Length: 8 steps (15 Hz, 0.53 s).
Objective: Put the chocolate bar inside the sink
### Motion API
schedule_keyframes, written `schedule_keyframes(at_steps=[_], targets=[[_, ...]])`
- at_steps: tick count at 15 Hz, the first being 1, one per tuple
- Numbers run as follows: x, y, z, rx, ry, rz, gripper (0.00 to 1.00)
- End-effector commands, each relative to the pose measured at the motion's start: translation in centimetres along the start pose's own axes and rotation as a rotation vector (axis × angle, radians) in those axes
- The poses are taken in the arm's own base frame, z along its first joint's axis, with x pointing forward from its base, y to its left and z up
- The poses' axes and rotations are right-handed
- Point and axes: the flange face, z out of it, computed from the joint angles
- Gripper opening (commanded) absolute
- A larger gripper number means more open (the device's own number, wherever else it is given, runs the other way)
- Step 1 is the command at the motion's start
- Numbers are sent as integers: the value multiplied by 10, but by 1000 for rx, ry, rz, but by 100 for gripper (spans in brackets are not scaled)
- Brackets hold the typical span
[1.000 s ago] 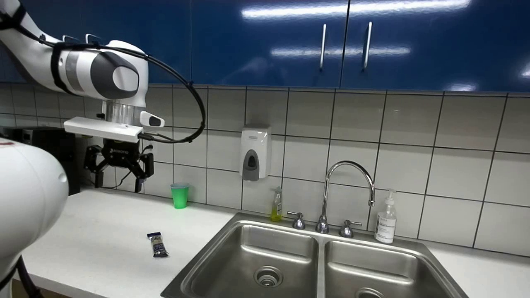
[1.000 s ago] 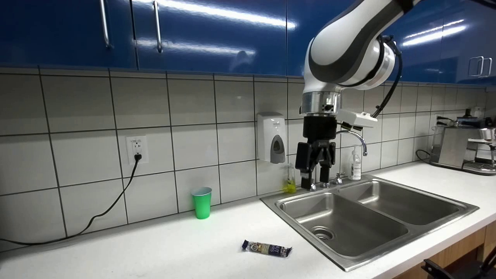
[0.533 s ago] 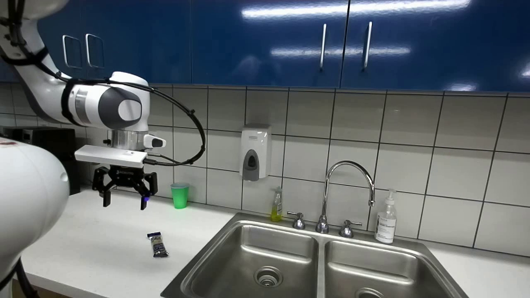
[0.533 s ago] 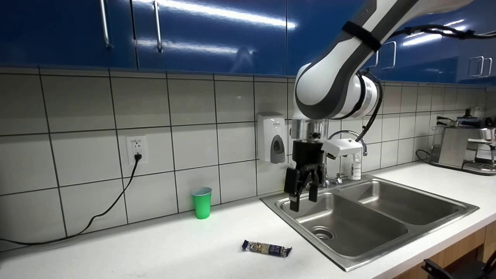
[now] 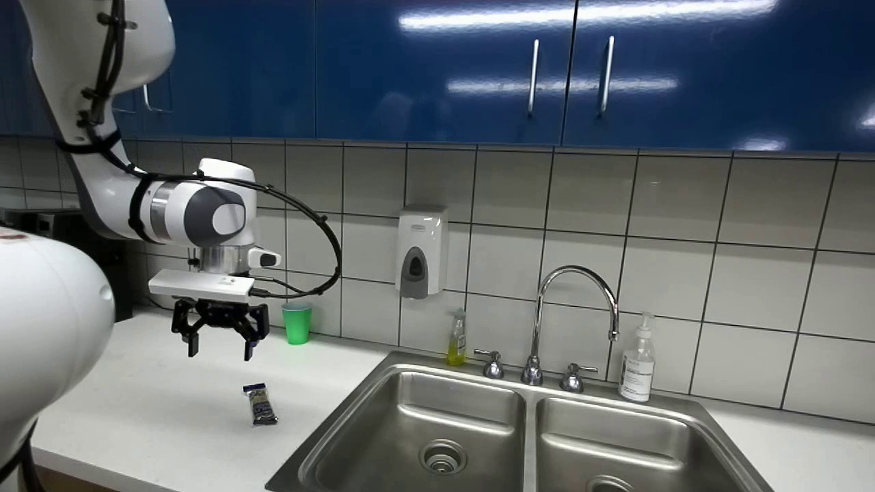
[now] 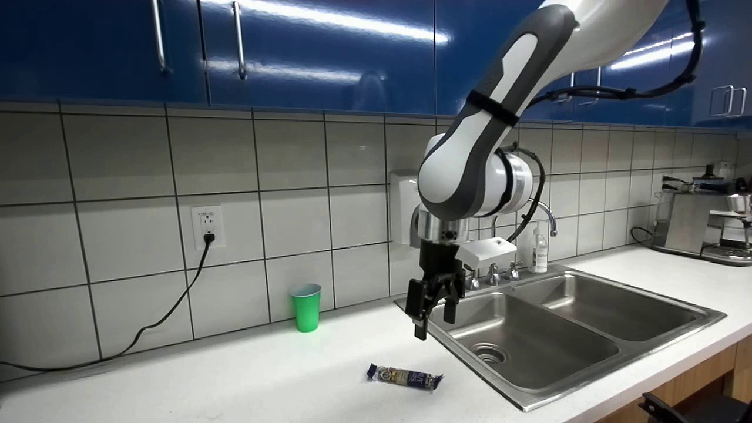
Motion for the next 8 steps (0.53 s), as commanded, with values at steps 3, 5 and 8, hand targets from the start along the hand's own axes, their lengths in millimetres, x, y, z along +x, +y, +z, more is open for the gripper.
schedule_keyframes(at_steps=[3,5,8], targets=[[32,-1,28,11,-1,-18,100],[40,0,37,13,-4,-19,100],[50,4,50,15,-8,-16,100]])
